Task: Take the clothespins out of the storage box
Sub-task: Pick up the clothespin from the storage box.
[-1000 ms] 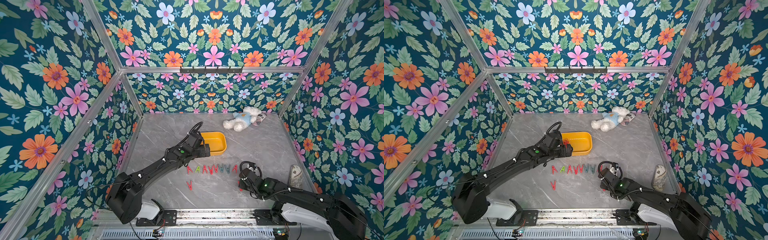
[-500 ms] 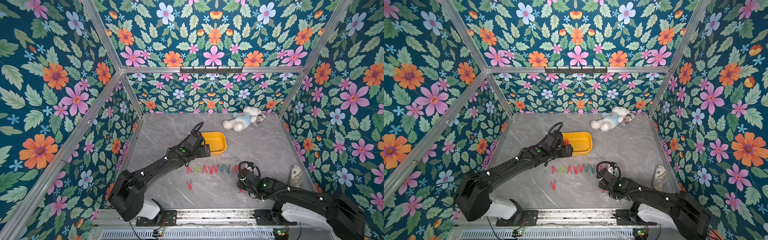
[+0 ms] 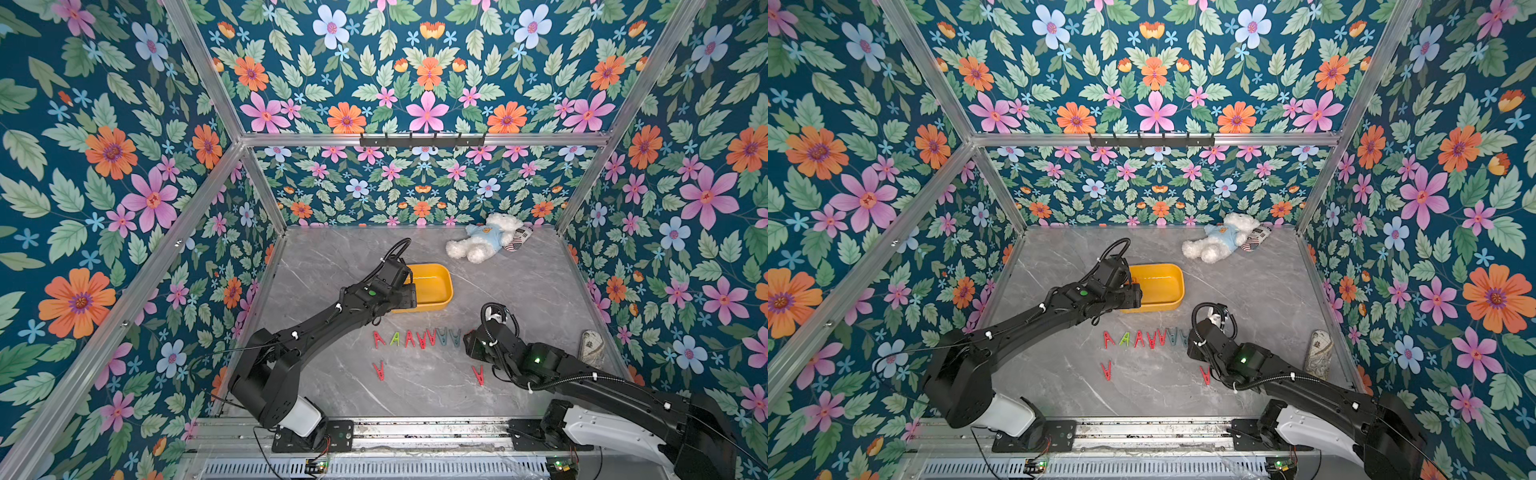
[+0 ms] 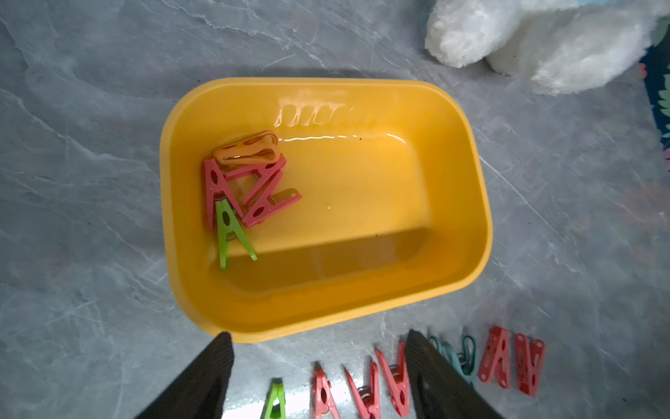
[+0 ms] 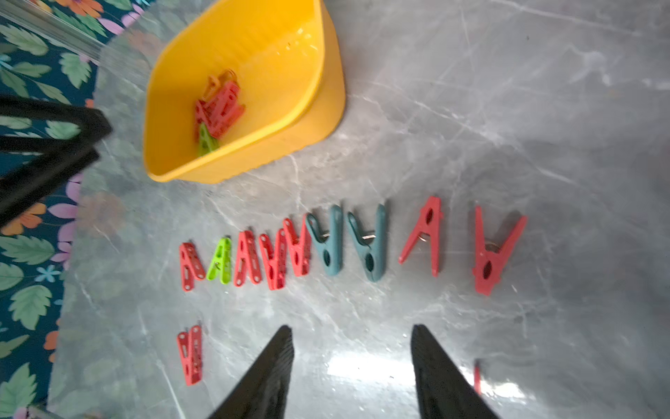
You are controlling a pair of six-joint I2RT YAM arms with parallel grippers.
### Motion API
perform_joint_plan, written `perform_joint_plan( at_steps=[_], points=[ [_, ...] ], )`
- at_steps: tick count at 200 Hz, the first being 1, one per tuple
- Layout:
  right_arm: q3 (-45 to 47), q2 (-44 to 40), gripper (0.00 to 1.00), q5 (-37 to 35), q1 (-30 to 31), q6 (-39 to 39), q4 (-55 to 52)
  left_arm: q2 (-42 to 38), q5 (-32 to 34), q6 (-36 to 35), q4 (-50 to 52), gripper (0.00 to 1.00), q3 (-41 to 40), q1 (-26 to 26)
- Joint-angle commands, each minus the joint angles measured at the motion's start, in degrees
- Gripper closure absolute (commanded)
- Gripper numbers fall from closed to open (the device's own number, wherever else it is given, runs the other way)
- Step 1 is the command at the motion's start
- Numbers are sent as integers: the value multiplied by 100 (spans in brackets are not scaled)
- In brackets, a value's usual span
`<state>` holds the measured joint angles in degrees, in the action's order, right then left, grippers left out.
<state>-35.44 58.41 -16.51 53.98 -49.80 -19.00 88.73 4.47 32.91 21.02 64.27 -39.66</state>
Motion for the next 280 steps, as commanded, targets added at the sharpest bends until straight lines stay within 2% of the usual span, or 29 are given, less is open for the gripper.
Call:
perform_joint_plan(
  at_steps=[1, 20, 60, 76, 137, 217, 258, 280],
  points=[
    [-267, 158, 35, -157, -43, 331, 358, 171, 98, -135, 146, 28, 136, 71],
    [-485, 383, 30, 52, -176, 542, 628, 381, 143, -136, 245, 34, 288, 158],
    [-872, 765, 1, 201, -395, 781, 979, 836, 234, 7, 447, 48, 636, 330],
    [-929, 853, 1, 281, -508, 854, 1076, 1059, 256, 65, 539, 53, 780, 387],
    [-1055, 1096, 1, 503, -908, 1083, 1259, 1762, 142, -163, 579, 61, 1290, 485],
    [-1327, 1546, 1, 829, -1257, 1286, 1284, 2572, 249, -543, 570, 60, 1813, 600],
    [-1381, 1664, 1, 904, -1338, 1306, 1302, 2925, -79, -559, 471, 60, 1992, 609],
    [-1383, 1719, 1, 939, -1368, 1306, 1320, 3022, -471, -566, 359, 61, 2097, 601]
  ],
)
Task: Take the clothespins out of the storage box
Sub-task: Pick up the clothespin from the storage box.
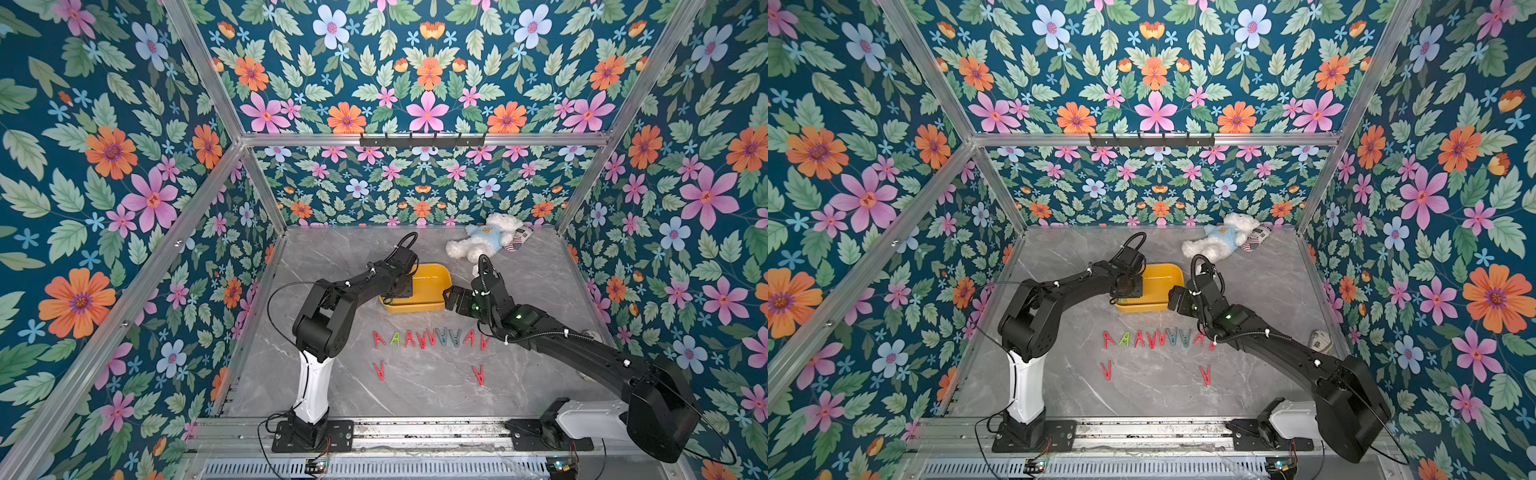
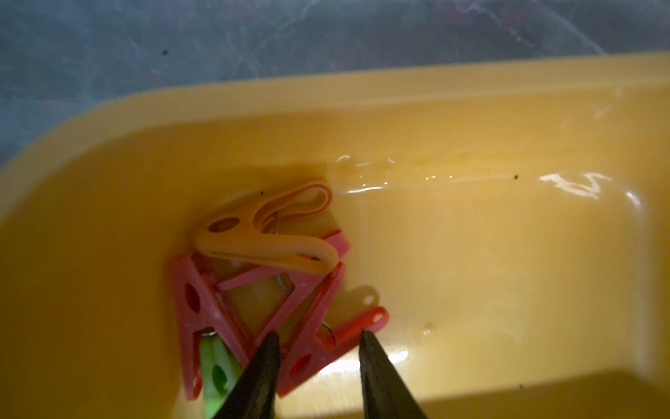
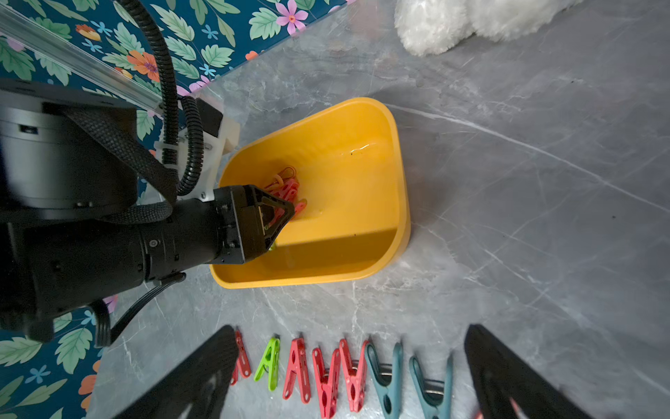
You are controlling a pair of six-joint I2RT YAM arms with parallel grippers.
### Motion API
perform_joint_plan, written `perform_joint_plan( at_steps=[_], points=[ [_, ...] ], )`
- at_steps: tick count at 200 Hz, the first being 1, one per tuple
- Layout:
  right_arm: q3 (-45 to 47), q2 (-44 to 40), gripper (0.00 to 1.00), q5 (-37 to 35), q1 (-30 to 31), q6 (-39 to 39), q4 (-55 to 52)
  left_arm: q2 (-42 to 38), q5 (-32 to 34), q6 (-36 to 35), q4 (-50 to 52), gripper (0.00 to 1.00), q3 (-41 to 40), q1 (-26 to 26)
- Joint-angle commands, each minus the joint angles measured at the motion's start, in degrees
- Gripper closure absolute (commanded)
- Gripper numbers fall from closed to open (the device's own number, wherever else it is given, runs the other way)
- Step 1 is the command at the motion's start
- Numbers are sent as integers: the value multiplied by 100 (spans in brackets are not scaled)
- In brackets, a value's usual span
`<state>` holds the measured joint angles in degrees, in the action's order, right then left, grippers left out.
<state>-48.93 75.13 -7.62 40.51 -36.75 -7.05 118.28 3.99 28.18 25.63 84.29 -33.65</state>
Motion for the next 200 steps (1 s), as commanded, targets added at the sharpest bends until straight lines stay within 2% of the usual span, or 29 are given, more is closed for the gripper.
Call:
perform_joint_plan(
  at_steps=[1, 25, 47, 87, 131, 153, 189, 200],
  points=[
    [-32, 46, 1, 50, -23, 1, 125, 70, -450, -94, -115, 61, 100, -1],
    [-55, 113, 1, 94, -40, -2, 168, 64, -974, -85, -387, 61, 136, -1],
    [-91, 184, 1, 116, -49, -7, 155, -31, -1058, -65, -483, 61, 129, -1],
    [-117, 272, 1, 137, -54, -7, 191, -234, -628, -240, -515, 61, 48, -1],
    [-200, 378, 1, 188, -77, 19, 195, -32, -303, -486, -381, 63, 202, -1],
    [-214, 410, 1, 207, -74, 21, 206, 133, -215, -541, -317, 67, 329, -1],
    [-240, 432, 1, 208, -87, 20, 187, 449, -113, -560, -169, 69, 614, -1],
    [-240, 434, 1, 208, -79, 19, 178, 555, -74, -559, -93, 73, 715, -1]
  ],
)
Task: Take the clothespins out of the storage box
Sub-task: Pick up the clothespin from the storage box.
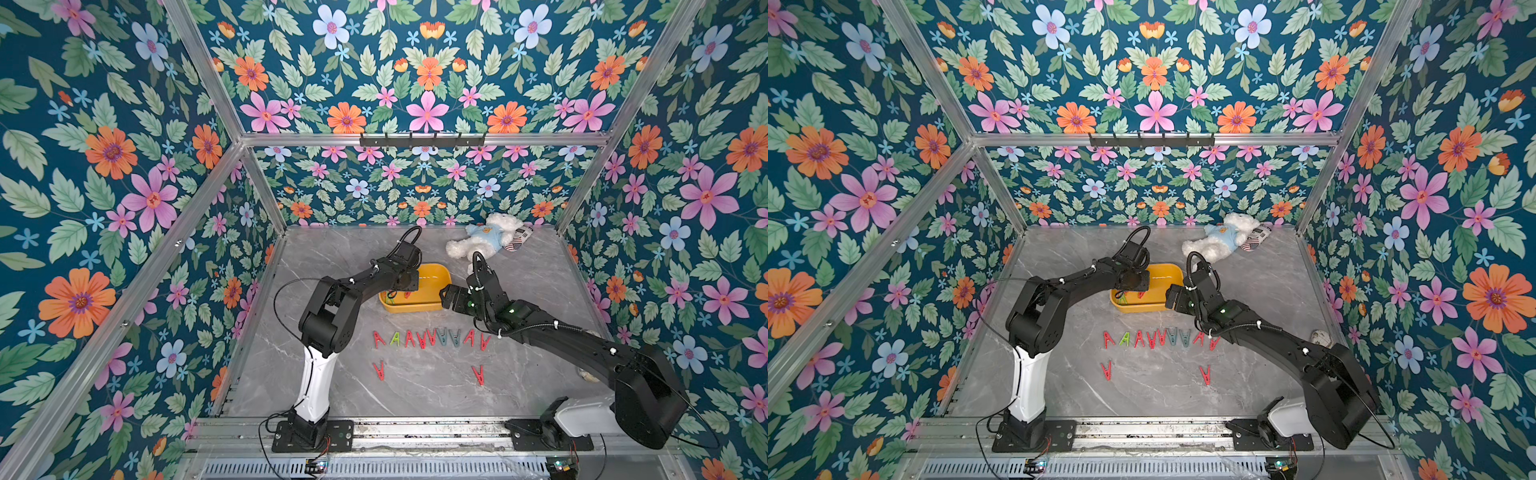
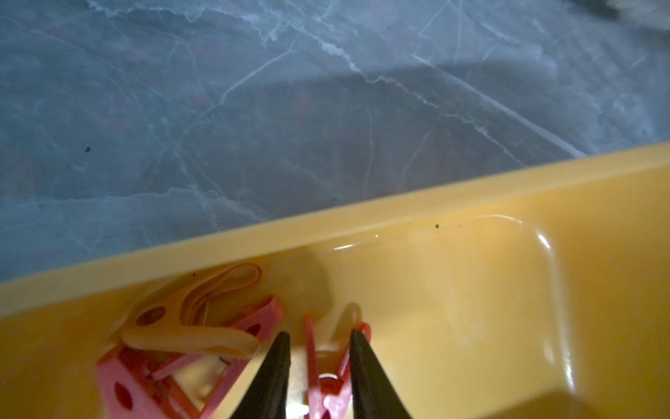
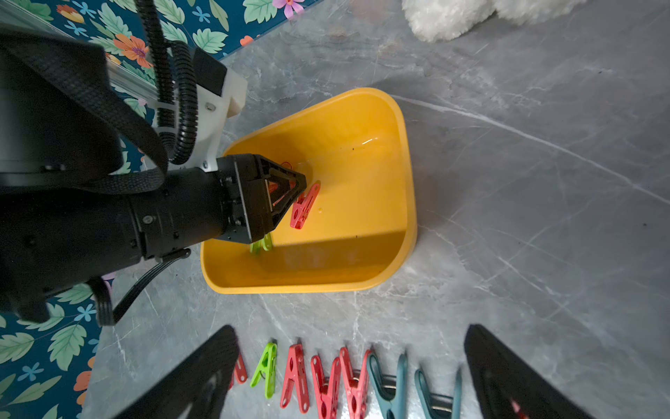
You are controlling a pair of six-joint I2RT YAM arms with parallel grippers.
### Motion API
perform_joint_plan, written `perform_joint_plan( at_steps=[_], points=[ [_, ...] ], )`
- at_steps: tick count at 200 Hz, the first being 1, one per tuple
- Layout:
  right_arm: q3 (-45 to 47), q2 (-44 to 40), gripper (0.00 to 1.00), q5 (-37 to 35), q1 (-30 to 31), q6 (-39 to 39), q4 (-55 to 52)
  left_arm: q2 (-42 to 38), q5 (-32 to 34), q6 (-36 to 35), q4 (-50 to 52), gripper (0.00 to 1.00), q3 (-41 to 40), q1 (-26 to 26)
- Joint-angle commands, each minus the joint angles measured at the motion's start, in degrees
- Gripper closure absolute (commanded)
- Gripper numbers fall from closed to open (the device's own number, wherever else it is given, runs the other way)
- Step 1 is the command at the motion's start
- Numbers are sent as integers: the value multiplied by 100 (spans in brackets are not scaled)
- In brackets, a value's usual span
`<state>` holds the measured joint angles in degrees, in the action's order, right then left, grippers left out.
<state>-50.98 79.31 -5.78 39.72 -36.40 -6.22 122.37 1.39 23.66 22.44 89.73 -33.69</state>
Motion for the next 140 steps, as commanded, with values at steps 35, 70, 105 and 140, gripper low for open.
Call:
perform_joint_plan(
  at_steps=[35, 70, 105, 140],
  points=[
    [-43, -2, 1, 24, -9, -7, 70, 333, 222, -94, 408, 81, 308, 3],
    [-26, -42, 1, 33, -12, 17, 94, 250, 187, -4, 525, 98, 300, 1],
    [0, -73, 1, 142, -13, 67, 190, -101, 265, 184, 525, 100, 259, -15],
    [0, -100, 1, 345, -12, 158, 337, -644, 371, 450, 551, 100, -4, -80]
  ],
)
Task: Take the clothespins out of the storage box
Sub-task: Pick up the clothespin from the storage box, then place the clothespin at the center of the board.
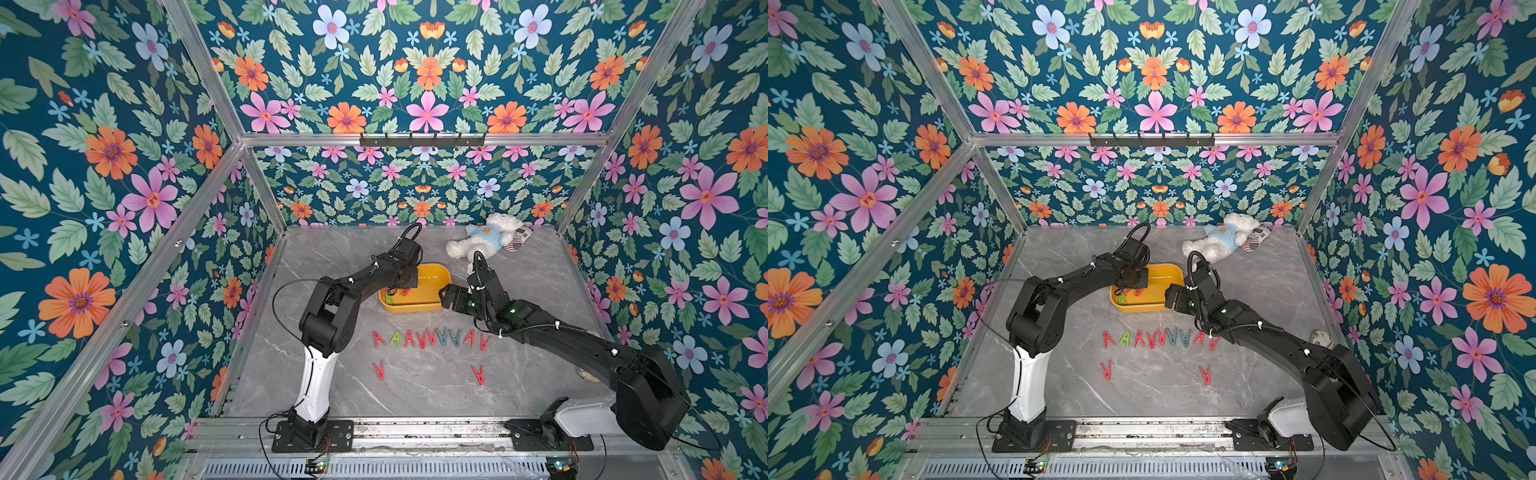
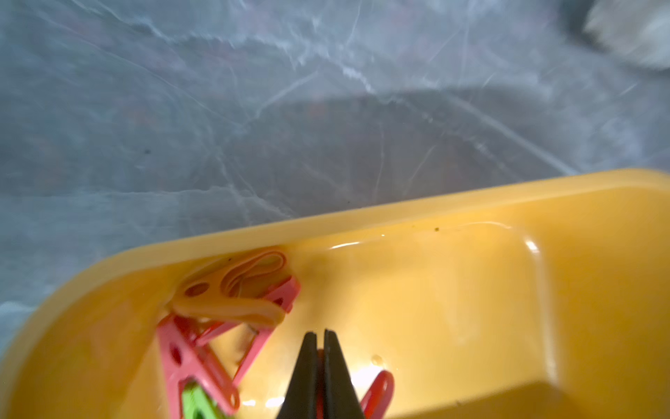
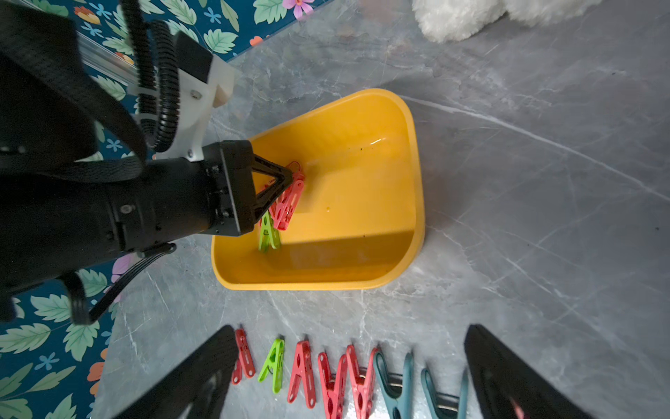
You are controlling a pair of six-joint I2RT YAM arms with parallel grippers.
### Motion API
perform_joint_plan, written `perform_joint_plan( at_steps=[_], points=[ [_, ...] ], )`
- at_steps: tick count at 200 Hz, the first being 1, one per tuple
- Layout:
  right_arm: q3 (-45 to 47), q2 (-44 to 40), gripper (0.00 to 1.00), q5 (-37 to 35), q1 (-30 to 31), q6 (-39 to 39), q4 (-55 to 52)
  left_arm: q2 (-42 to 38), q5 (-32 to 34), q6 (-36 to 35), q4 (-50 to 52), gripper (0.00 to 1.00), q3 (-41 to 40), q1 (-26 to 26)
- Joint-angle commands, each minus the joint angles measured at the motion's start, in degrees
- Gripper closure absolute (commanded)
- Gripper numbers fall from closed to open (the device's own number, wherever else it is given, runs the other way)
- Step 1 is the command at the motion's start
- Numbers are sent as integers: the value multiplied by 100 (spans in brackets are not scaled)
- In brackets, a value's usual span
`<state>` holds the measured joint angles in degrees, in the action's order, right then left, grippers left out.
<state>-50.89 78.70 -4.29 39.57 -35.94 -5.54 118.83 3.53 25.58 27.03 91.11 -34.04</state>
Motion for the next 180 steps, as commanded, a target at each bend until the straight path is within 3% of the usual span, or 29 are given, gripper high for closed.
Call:
perform_joint_plan(
  at_steps=[1, 89, 180],
  points=[
    [-13, -39, 1, 208, 5, 118, 276, -312, 157, 269, 92, 100, -157, -48],
    [-44, 76, 1, 967, 13, 330, 632, -2170, 774, 1532, 102, 100, -1947, -596],
    [200, 16, 1, 1358, 58, 330, 919, -3844, 1671, 3734, 300, 100, -4012, -2027]
  ],
)
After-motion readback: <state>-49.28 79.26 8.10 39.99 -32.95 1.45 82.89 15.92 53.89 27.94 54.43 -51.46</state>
